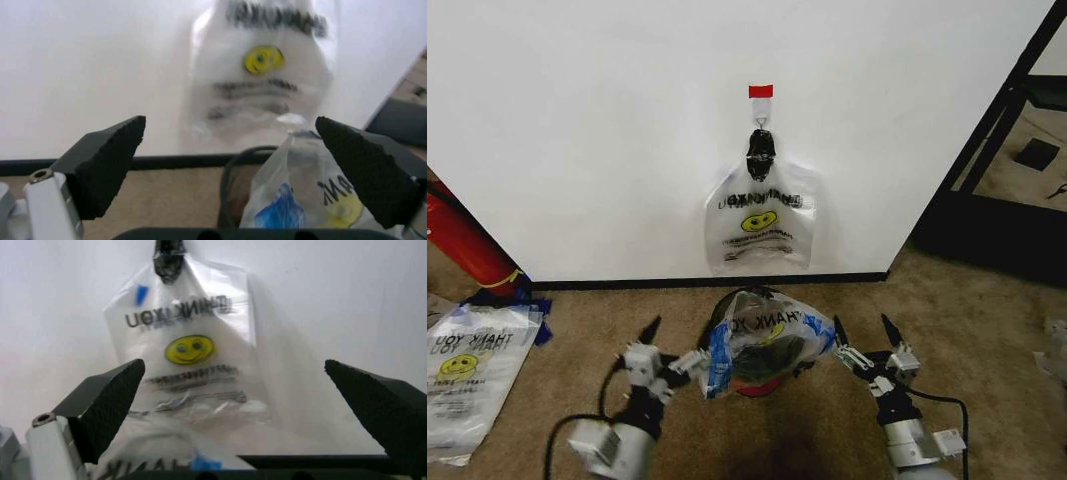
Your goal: Pick up the garbage bag from the wall and place it over the trash bin.
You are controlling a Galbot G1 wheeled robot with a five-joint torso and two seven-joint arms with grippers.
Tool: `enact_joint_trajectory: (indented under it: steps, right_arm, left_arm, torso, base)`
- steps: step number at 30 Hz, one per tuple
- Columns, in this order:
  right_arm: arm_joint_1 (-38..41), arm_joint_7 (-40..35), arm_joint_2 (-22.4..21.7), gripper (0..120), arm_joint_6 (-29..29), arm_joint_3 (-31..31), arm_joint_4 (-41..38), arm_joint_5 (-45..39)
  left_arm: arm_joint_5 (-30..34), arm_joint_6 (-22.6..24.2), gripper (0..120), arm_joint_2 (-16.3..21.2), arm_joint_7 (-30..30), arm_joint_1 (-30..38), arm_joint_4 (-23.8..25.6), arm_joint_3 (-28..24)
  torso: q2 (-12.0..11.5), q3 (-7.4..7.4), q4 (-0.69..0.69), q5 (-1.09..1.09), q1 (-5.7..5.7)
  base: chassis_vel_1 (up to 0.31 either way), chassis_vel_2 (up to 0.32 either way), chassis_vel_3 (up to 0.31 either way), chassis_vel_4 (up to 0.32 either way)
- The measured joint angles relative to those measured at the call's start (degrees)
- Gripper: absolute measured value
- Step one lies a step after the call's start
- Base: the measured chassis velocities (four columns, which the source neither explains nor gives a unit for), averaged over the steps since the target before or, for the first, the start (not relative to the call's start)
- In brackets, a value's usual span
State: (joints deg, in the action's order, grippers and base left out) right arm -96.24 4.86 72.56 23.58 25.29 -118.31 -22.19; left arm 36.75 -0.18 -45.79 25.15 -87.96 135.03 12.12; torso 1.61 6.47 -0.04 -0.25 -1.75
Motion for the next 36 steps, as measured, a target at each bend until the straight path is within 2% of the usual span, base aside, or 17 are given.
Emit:
enact_joint_trajectory:
  steps: [2,3,4,9,11,12,15,16,20,21,25,27,36]
  right_arm:
    - [-1.1,1.1,0.2,100,0.5,0.7,-1.1,-0.8]
    - [-1.1,1.1,0.2,100,0.5,0.7,-1.1,-0.8]
    - [-1.8,2.2,0.2,100,0.7,1.5,-2.0,-1.5]
    - [-3.3,6.2,0.2,100,1.3,4.2,-4.4,-3.5]
    - [-4.3,7.0,0.6,100,1.6,5.2,-6.2,-3.7]
    - [-4.3,7.0,0.6,100,1.6,5.2,-6.2,-3.7]
    - [-5.8,7.9,1.8,100,1.8,5.4,-8.2,-3.8]
    - [-6.5,8.7,2.6,100,2.1,5.2,-9.0,-3.7]
    - [-6.9,9.8,4.3,100,2.4,4.0,-9.7,-2.8]
    - [-6.9,9.8,4.3,100,2.4,4.0,-9.7,-2.8]
    - [-6.8,11.0,5.0,100,2.2,2.9,-10.5,-2.5]
    - [-6.9,11.2,4.8,100,1.8,2.9,-11.2,-2.4]
    - [-7.0,11.0,3.7,100,-0.2,3.1,-12.8,-5.3]
  left_arm:
    - [6.9,3.6,100,2.5,-1.3,7.9,-3.1,-3.1]
    - [6.9,3.6,100,2.5,-1.3,7.9,-3.1,-3.1]
    - [11.0,6.0,100,3.9,-2.4,14.2,-5.8,-6.2]
    - [19.3,10.6,100,5.9,-6.5,32.5,-14.8,-14.5]
    - [22.2,12.5,100,5.9,-9.4,39.5,-20.2,-17.3]
    - [22.2,12.5,100,5.9,-9.4,39.5,-20.2,-17.3]
    - [23.1,14.1,100,5.8,-14.2,44.8,-25.6,-19.8]
    - [23.2,14.7,100,5.8,-17.2,47.5,-28.6,-21.7]
    - [23.5,16.6,100,4.9,-24.9,53.8,-35.9,-27.5]
    - [23.5,16.6,100,4.9,-24.9,53.8,-35.9,-27.5]
    - [21.3,17.1,100,2.8,-35.8,61.1,-44.9,-34.1]
    - [20.3,16.6,100,1.8,-39.6,63.5,-47.7,-35.9]
    - [19.1,15.9,100,-1.1,-47.2,66.9,-53.8,-39.0]
  torso:
    - [0.0,0.00,-0.06,0.03,0.00]
    - [0.0,0.00,-0.06,0.03,0.00]
    - [0.0,0.00,-0.05,0.01,0.00]
    - [0.0,0.00,-0.04,0.03,-0.01]
    - [0.0,0.01,-0.02,0.02,-0.01]
    - [0.0,0.01,-0.02,0.02,-0.01]
    - [0.0,0.00,0.00,0.02,-0.01]
    - [0.0,0.00,-0.01,0.02,-0.01]
    - [0.0,0.00,-0.01,0.01,-0.01]
    - [0.0,0.00,-0.01,0.01,-0.01]
    - [0.0,0.00,-0.01,0.02,-0.01]
    - [0.0,0.00,-0.02,0.03,-0.01]
    - [0.0,0.00,-0.01,0.01,0.00]
  base:
    - [0.000,0.000,0.000,0.000]
    - [0.000,0.000,0.000,0.000]
    - [0.000,0.000,0.000,0.000]
    - [0.000,0.000,0.000,0.000]
    - [0.000,0.000,0.000,0.000]
    - [0.000,0.000,0.000,0.000]
    - [0.000,0.000,0.000,0.000]
    - [0.000,0.000,0.000,0.000]
    - [0.000,0.000,0.000,0.000]
    - [0.000,0.000,0.000,0.000]
    - [0.000,0.000,0.000,0.000]
    - [0.000,0.000,0.000,0.000]
    - [0.000,0.000,0.000,0.000]
